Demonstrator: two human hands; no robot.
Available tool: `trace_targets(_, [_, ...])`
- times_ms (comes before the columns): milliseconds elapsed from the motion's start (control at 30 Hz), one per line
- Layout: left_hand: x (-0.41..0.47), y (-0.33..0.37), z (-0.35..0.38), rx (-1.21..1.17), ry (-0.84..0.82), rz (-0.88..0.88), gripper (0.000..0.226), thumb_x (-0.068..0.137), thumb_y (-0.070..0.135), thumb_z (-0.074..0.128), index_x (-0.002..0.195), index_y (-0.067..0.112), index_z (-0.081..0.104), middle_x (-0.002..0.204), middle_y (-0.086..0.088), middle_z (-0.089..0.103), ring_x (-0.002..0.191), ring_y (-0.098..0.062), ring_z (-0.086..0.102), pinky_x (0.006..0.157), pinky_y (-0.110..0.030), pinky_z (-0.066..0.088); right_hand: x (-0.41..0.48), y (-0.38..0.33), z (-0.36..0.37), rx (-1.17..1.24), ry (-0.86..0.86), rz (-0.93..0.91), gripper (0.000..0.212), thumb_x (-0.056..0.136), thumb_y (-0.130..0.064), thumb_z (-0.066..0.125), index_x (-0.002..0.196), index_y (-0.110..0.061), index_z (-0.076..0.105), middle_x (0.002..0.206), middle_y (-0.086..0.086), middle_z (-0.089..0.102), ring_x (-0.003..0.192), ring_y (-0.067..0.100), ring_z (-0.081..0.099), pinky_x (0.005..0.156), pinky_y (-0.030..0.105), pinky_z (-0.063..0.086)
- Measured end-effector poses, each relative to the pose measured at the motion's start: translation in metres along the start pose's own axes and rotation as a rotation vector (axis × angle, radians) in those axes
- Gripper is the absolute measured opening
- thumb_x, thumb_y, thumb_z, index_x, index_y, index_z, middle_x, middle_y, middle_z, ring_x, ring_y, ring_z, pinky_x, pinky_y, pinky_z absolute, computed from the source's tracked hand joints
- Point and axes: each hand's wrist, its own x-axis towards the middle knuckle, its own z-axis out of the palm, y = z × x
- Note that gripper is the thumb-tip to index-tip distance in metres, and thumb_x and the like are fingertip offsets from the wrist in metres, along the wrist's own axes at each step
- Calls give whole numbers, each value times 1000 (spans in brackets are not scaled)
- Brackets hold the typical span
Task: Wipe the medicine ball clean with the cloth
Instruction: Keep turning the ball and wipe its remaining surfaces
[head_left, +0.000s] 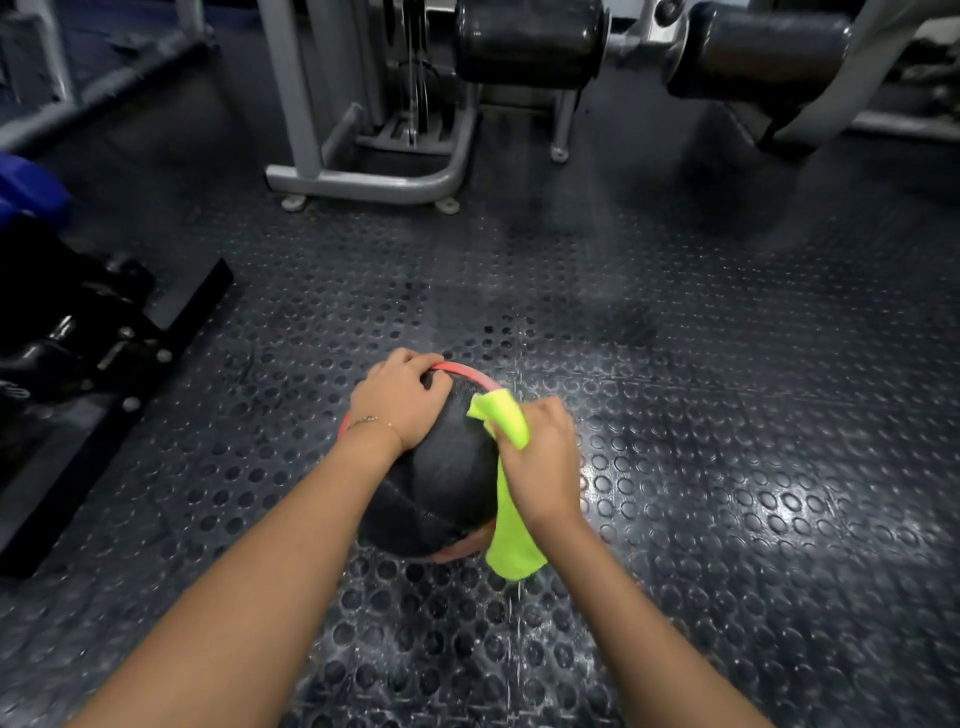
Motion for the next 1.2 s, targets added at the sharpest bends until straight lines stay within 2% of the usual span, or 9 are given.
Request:
trace_targets(233, [-3, 6, -1, 36, -22, 39, 40, 95, 39, 32, 132, 34, 49, 137, 6, 45, 126, -21, 41, 100, -37, 37, 15, 3, 0, -61, 46, 133, 21, 87, -26, 57, 91, -6, 62, 103, 12, 53, 98, 32, 52, 80, 37, 41])
trace_targets(433, [-8, 10, 5, -39, 49, -435, 54, 96, 43, 24, 146, 21, 29, 148, -14, 33, 133, -37, 32, 108, -54, 27, -22, -1, -5, -107, -20, -48, 24, 86, -28, 59, 106, -14, 62, 100, 0, 49, 100, 20, 44, 78, 27, 34])
trace_targets(500, [-11, 8, 8, -74, 79, -409, 53, 96, 44, 25, 143, 22, 35, 147, -12, 36, 132, -36, 35, 109, -52, 27, -18, -1, -7, -62, -25, -73, 21, 86, -27, 60, 103, -15, 63, 98, 0, 50, 97, 19, 44, 76, 24, 31])
trace_targets(567, [-8, 7, 8, -78, 108, -362, 51, 95, 45, 26, 140, 24, 40, 145, -11, 39, 131, -35, 37, 108, -50, 29, 4, -1, -5, -30, -16, -24, 9, 84, -23, 62, 88, -16, 65, 93, 5, 54, 90, 22, 48, 74, 30, 35])
trace_targets(667, [-7, 11, 10, -40, 95, -349, 51, 95, 44, 28, 139, 23, 42, 144, -11, 41, 130, -35, 38, 108, -48, 31, 33, -2, -4, 20, -1, 101, 27, 82, -22, 64, 58, -20, 51, 74, 7, 52, 72, 26, 51, 58, 31, 31])
trace_targets(767, [1, 8, 7, -60, 84, -340, 50, 94, 43, 29, 137, 25, 46, 141, -11, 44, 128, -34, 41, 107, -44, 33, 8, 3, -1, 125, 9, 61, 6, 81, -19, 65, 83, -13, 66, 87, -1, 50, 88, 23, 51, 74, 29, 37])
trace_targets(833, [9, 3, 5, -66, 65, -291, 48, 93, 44, 31, 135, 27, 48, 140, -8, 46, 127, -30, 44, 105, -40, 36, -20, 10, 1, 170, 22, -5, 18, 79, -19, 64, 96, -18, 69, 93, -3, 52, 95, 22, 52, 84, 31, 42])
trace_targets(1067, [15, -1, 6, -36, 17, -121, 43, 92, 47, 36, 130, 35, 53, 139, 0, 49, 125, -25, 47, 100, -36, 40, 51, -19, -4, 34, -107, -75, 6, 82, -14, 62, 79, -10, 66, 85, 7, 53, 86, 30, 54, 74, 38, 41])
trace_targets(1200, [19, -4, 4, -69, 7, -163, 42, 92, 47, 36, 128, 37, 55, 139, 2, 50, 126, -24, 47, 101, -35, 39, 11, -2, -7, 132, -76, -83, 8, 82, -19, 65, 90, -18, 68, 85, -11, 47, 93, 21, 50, 76, 27, 36])
